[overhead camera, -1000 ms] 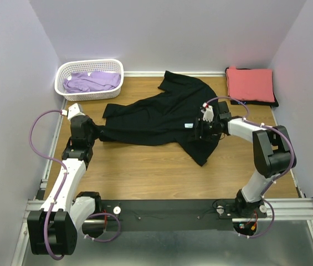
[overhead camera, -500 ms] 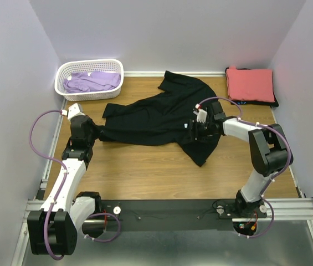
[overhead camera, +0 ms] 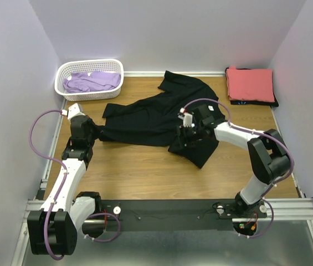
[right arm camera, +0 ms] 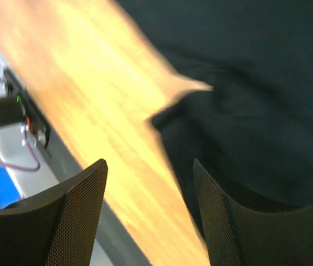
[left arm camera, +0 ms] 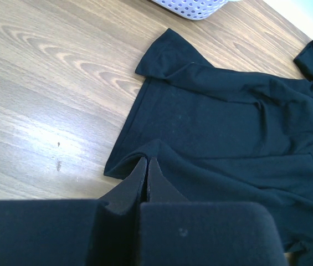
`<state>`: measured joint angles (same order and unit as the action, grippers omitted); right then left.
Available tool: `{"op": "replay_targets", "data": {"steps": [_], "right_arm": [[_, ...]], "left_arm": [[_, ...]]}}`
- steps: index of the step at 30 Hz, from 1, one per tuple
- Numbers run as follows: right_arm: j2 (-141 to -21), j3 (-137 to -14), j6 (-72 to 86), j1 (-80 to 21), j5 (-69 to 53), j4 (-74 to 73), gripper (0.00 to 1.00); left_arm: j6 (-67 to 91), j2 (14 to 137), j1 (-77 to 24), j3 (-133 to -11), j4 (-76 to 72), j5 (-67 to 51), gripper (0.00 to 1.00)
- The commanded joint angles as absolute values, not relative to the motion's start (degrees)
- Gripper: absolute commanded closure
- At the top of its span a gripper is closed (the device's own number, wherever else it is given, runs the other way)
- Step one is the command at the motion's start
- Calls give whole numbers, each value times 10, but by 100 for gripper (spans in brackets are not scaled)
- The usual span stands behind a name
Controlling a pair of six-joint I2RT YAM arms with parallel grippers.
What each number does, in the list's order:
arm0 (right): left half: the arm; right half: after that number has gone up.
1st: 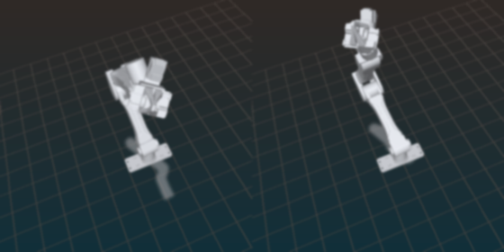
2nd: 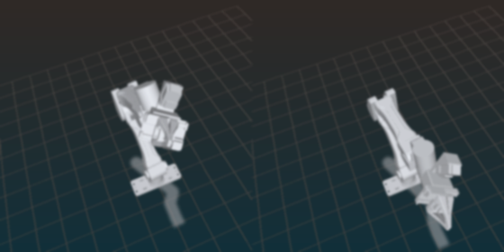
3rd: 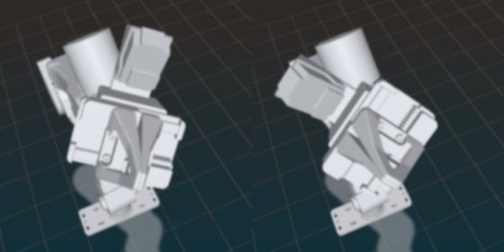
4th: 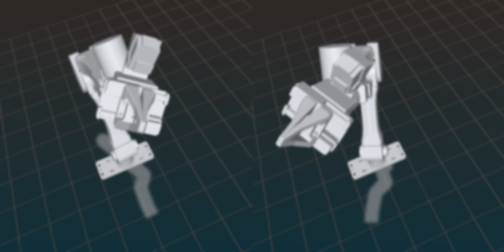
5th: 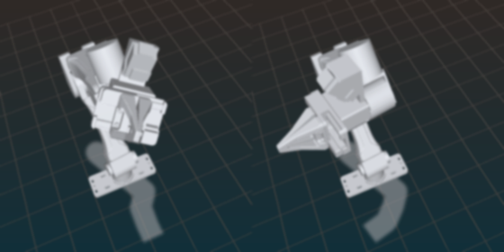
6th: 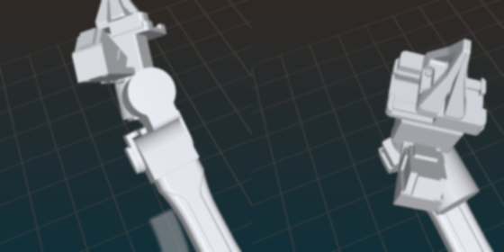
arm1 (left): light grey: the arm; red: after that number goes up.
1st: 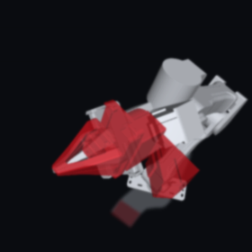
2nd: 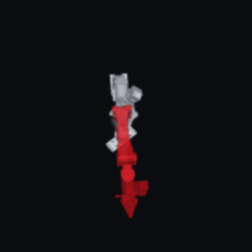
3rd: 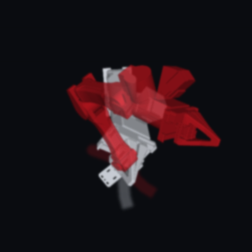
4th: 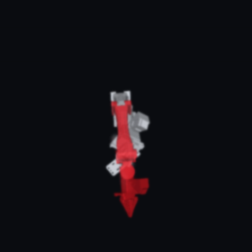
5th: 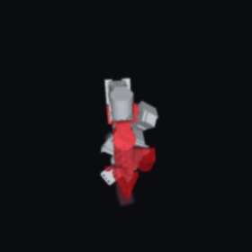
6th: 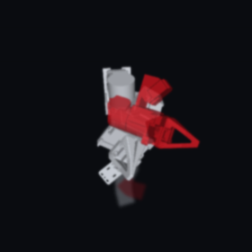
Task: Fold and stack the t-shirts
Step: Flatten the tshirt out
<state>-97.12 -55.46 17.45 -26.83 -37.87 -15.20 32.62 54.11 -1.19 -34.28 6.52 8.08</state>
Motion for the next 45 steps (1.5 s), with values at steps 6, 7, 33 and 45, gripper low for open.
{"op": "replay_targets", "data": {"steps": [6, 7, 33, 45], "right_arm": [[-959, -546, 216, -387, -362, -238, 29], [-944, -539, 221, -388, -347, -254, 29], [-863, -469, 412, -385, 168, -411, 38], [-921, -423, 392, -369, 102, -353, 46]], "left_arm": [[320, 533, -8, -341, 55, 69, 100], [320, 533, -8, -341, 55, 69, 100], [320, 521, -8, -339, 55, 64, 100], [319, 513, -8, -337, 56, 68, 100]]}}
